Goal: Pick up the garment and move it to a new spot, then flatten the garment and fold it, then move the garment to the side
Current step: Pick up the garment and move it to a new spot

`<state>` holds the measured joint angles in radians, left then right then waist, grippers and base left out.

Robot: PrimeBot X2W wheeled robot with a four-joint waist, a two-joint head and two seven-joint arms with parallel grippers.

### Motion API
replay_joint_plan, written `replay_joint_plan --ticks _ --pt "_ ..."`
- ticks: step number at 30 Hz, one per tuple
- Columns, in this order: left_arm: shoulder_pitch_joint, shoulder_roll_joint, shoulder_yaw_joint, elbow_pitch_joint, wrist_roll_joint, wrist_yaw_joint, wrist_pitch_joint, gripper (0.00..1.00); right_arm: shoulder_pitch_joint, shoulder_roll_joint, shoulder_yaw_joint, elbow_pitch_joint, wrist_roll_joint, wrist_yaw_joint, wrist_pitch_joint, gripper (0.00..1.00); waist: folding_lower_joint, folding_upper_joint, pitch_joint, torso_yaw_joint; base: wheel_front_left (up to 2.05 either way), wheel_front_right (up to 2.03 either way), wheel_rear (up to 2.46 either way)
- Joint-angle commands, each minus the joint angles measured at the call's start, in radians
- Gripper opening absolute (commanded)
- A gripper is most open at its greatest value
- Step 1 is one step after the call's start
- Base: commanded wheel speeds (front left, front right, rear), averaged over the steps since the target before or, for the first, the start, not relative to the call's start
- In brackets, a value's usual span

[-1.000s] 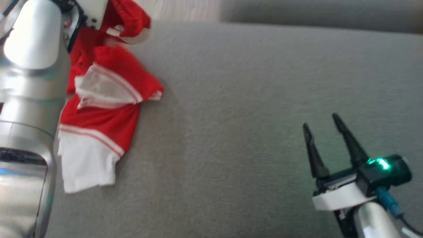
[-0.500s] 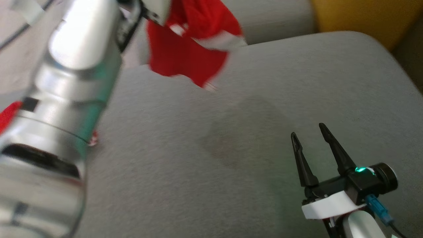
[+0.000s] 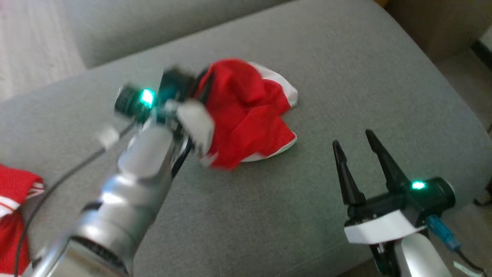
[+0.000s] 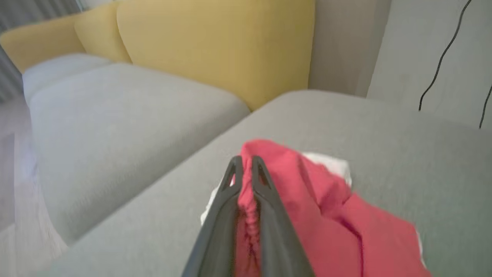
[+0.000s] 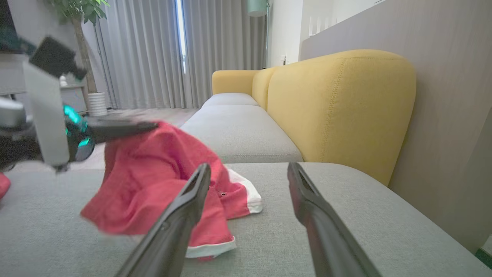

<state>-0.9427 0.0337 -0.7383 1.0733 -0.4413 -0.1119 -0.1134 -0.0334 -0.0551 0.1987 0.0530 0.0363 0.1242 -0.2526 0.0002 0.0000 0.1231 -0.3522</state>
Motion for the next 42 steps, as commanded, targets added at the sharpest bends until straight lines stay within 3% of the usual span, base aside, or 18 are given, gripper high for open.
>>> replay_joint_plan --ticks 1,3,4,5,12,18,24,35,42 --pt "-0.040 0.031 0.023 -0.007 -0.003 0.011 -0.024 0.00 -0.043 0.005 0.025 -0.038 0.011 0.007 -0.009 1.00 -0.0002 0.0000 0.043 -0.021 0.00 0.00 0.00" --pt "-0.018 0.042 0.013 0.031 0.007 0.016 -0.063 0.00 -0.050 0.005 0.020 -0.038 0.018 0.007 -0.009 1.00 -0.0002 0.0000 0.055 -0.015 0.00 0.00 0.00" --pt "-0.011 0.045 0.017 0.044 0.005 0.026 -0.082 0.47 -0.051 0.005 0.015 -0.036 0.019 0.007 -0.009 1.00 -0.0002 0.0000 0.057 -0.007 0.00 0.00 0.00" --pt "-0.007 0.047 0.019 0.053 0.006 0.037 -0.098 1.00 -0.049 0.005 0.009 -0.034 0.018 0.007 -0.009 1.00 -0.0002 0.0000 0.056 0.003 0.00 0.00 0.00" --pt "0.052 0.061 0.049 0.013 0.004 0.094 -0.147 1.00 -0.017 0.005 -0.023 -0.023 -0.003 0.007 -0.009 1.00 -0.0002 0.0000 -0.022 0.105 0.00 0.00 0.00" --pt "0.284 0.132 0.175 -0.392 0.062 0.192 -0.148 1.00 0.047 0.005 -0.083 -0.017 -0.002 0.007 -0.009 1.00 -0.0002 0.0000 -0.125 0.202 0.00 0.00 0.00" --pt "0.592 0.134 0.303 -0.747 0.165 0.266 -0.148 1.00 0.101 0.005 -0.098 0.000 0.026 0.007 -0.009 1.00 -0.0002 0.0000 -0.185 0.287 0.00 0.00 0.00" --pt "0.969 0.072 0.446 -1.041 0.310 0.310 -0.148 1.00 0.171 0.005 -0.111 0.011 0.056 0.007 -0.009 1.00 -0.0002 0.0000 -0.252 0.340 0.00 0.00 0.00" --pt "1.105 0.049 0.483 -1.085 0.348 0.283 -0.148 1.00 0.206 0.005 -0.105 0.016 0.029 0.007 -0.009 1.00 -0.0002 0.0000 -0.271 0.348 0.00 0.00 0.00"
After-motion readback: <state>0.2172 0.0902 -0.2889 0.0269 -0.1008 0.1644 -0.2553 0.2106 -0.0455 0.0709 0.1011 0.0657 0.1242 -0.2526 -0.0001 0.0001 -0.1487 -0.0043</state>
